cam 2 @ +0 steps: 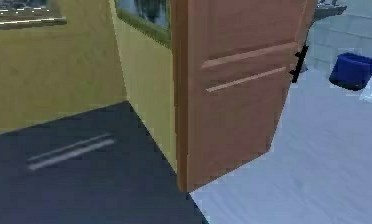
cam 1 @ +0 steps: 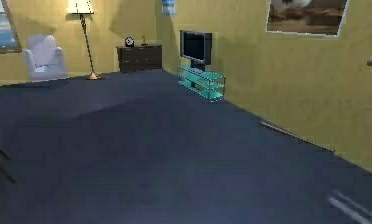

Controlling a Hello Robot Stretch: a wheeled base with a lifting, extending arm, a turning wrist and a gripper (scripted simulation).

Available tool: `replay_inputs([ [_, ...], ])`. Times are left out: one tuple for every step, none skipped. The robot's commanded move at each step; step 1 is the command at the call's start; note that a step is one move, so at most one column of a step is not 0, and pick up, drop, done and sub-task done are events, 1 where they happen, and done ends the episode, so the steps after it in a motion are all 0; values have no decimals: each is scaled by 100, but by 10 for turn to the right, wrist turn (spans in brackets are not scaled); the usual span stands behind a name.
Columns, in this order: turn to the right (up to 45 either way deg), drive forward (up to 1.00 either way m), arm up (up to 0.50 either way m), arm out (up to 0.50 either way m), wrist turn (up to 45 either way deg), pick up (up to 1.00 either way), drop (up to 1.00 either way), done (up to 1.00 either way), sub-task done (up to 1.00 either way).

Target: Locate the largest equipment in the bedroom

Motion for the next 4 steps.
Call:
replay_inputs([
  [-450,0,0,0,0,0,0,0,0],
  [-210,0,0,0,0,0,0,0,0],
  [0,100,0,0,0,0,0,0,0],
  [-90,0,0,0,0,0,0,0,0],
])
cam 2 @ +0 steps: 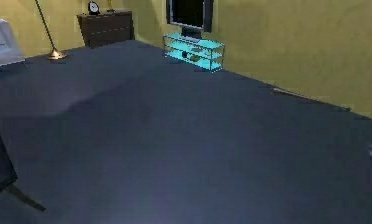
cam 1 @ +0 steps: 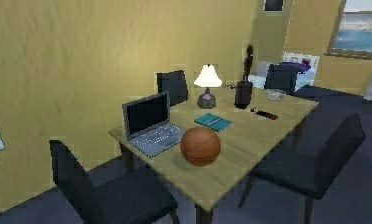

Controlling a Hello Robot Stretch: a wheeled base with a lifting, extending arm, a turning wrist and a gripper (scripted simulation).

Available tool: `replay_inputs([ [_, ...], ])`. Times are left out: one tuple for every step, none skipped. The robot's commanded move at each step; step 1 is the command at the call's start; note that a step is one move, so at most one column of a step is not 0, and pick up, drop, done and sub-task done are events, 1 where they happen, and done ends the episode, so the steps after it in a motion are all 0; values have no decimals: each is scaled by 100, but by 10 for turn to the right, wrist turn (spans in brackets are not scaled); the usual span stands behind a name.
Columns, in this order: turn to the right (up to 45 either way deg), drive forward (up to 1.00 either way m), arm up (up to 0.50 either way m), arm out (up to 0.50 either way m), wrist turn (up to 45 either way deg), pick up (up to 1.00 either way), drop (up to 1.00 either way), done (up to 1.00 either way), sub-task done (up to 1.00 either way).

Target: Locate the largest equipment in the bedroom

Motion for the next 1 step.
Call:
replay_inputs([
  [0,5,0,0,0,0,0,0,0],
])
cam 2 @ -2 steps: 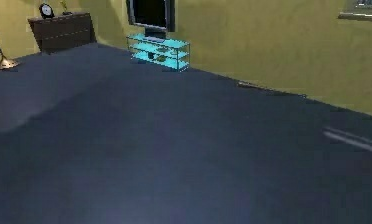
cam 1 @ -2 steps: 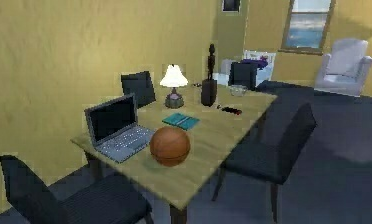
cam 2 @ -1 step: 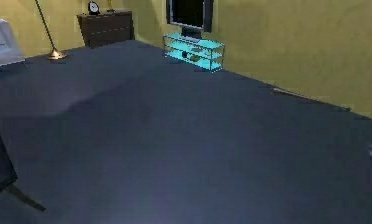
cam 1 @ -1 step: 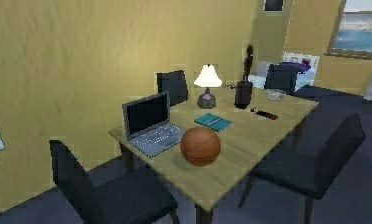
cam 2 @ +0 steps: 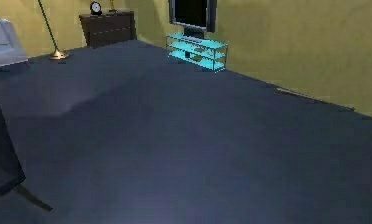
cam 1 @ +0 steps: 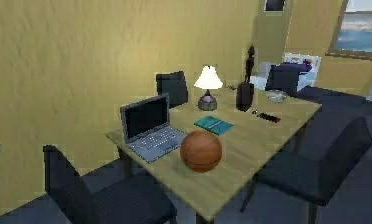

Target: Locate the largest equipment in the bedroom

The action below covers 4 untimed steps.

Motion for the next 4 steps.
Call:
replay_inputs([
  [450,0,0,0,0,0,0,0,0],
  [450,0,0,0,0,0,0,0,0],
  [90,0,0,0,0,0,0,0,0],
  [0,100,0,0,0,0,0,0,0],
])
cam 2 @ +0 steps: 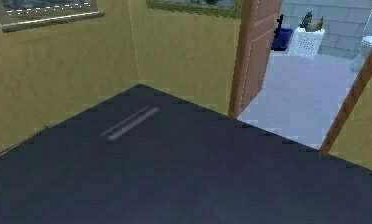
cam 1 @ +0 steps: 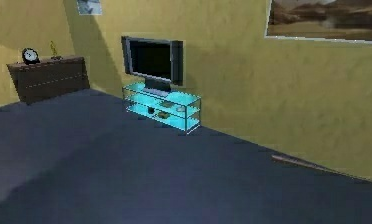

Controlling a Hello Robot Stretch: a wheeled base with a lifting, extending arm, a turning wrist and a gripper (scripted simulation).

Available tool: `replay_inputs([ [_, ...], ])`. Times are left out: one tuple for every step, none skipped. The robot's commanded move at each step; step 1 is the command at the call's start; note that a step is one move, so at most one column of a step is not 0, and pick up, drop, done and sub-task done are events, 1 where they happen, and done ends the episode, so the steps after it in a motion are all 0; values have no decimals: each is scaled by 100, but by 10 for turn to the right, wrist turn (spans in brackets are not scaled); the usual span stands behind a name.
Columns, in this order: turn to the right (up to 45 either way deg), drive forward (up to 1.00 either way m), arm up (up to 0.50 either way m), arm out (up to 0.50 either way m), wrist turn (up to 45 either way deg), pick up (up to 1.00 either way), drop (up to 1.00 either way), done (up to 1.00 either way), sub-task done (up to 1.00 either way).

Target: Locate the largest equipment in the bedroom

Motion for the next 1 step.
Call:
replay_inputs([
  [30,0,0,0,0,0,0,0,0],
])
